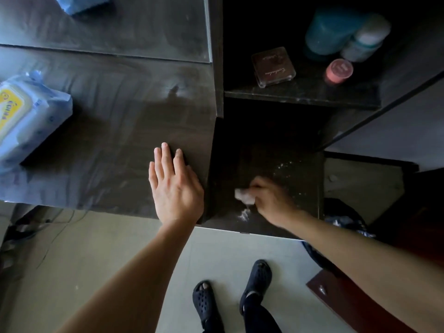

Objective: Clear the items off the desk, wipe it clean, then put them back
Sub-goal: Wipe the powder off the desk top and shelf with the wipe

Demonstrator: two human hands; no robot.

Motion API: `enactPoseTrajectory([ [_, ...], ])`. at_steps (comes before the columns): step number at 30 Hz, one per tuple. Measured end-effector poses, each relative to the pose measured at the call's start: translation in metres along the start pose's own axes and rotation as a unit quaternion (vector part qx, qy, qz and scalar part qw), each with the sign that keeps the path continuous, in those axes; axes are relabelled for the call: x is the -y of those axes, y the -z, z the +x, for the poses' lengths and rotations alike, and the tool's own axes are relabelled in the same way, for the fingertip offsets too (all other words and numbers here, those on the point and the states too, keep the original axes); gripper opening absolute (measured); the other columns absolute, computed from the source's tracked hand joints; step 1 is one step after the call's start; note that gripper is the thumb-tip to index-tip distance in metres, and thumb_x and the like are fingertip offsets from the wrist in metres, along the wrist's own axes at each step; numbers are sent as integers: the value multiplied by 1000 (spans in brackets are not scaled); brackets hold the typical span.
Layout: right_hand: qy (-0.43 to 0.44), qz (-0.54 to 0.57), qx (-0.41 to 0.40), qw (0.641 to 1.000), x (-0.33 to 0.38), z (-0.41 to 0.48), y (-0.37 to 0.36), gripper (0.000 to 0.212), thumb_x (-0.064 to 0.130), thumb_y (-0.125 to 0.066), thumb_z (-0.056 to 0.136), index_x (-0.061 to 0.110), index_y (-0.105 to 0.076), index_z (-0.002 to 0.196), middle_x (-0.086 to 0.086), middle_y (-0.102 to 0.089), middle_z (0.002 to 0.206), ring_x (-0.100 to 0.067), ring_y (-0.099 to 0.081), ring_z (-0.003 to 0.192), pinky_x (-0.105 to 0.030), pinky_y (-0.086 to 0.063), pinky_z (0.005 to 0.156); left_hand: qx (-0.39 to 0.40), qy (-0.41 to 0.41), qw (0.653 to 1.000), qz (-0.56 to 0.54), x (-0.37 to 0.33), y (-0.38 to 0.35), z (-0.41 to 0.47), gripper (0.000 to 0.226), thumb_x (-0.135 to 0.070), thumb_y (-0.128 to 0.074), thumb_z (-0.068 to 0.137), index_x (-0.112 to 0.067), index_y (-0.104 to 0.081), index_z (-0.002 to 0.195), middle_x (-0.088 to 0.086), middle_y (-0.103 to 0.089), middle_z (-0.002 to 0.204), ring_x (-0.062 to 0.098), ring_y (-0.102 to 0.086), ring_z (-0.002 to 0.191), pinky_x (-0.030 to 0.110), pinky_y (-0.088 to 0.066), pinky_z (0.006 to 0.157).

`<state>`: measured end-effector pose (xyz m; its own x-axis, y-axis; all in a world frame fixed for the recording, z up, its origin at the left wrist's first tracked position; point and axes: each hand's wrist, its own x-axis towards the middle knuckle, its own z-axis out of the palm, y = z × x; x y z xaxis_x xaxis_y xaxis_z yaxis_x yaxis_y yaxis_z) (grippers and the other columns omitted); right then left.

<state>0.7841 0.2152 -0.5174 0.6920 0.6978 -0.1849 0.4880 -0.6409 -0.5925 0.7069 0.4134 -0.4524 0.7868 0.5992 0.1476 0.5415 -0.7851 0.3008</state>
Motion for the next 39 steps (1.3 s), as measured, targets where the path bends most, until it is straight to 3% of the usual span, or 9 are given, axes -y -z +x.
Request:
enactPoseTrajectory([
  [3,-118,-26,-129,984,-41,42,49,16,8,-58,88,10,-69,99,-5,-54,93,-27,-60,90,-27,-42,73,9,0,1000,15,0,-1,1,47,-31,-36,98,-3,-47,133,20,-33,150,33,-23,142,46,-17,117],
  [9,-234,-115,-149,954,-89,81,64,23,6,-55,88,9,-67,108,-20,-57,111,-38,-57,102,-39,-46,82,-3,-6,1000,22,1,-2,0,46,-31,-39,97,-3,-47,132,20,-34,150,33,-24,142,46,-18,117],
  [13,-128,-74,-119,982,-47,4,19,19,9,-59,88,21,-72,97,-10,-56,90,-33,-52,87,-38,-42,73,2,-6,1000,23,-1,0,1,46,-30,-38,98,-3,-47,133,20,-33,150,32,-23,143,47,-18,117],
  [16,-66,-26,4,997,-25,-32,6,29,0,-61,83,21,-74,97,1,-53,87,-25,-51,86,-34,-42,73,3,-3,1000,25,-1,1,1,47,-31,-37,97,-2,-47,133,20,-34,150,33,-23,142,47,-19,116],
  [22,-205,-1,-157,966,-74,112,60,19,24,-61,89,14,-72,99,-13,-66,102,-27,-61,95,-32,-46,80,-5,1,1000,31,1,-2,0,45,-30,-39,97,-3,-48,132,19,-34,150,32,-24,142,46,-19,117],
  [27,-270,-24,-153,950,-84,131,55,29,40,-62,87,15,-70,97,-9,-69,101,-27,-62,98,-32,-47,82,-9,2,999,31,1,-3,1,44,-31,-40,97,-5,-48,132,18,-34,150,31,-24,142,45,-18,117],
  [30,-126,41,-85,988,-33,35,21,13,22,-65,87,19,-60,77,-1,-53,78,-28,-53,82,-36,-40,70,-7,5,1000,21,-2,0,1,44,-30,-41,97,-4,-48,132,18,-34,150,32,-24,142,44,-18,117],
  [33,-40,27,0,999,-26,-43,1,16,11,-61,86,24,-68,81,-3,-52,79,-28,-50,75,-37,-40,64,-5,8,1000,17,-3,1,1,45,-30,-39,97,-4,-48,132,18,-34,150,32,-23,142,44,-17,117],
  [39,-177,-49,-177,967,-101,11,68,27,-8,-52,82,2,-71,99,-20,-58,97,-24,-56,84,-17,-36,73,-11,9,1000,16,-1,0,0,43,-28,-40,97,-4,-48,131,18,-33,150,31,-23,143,44,-17,117],
])
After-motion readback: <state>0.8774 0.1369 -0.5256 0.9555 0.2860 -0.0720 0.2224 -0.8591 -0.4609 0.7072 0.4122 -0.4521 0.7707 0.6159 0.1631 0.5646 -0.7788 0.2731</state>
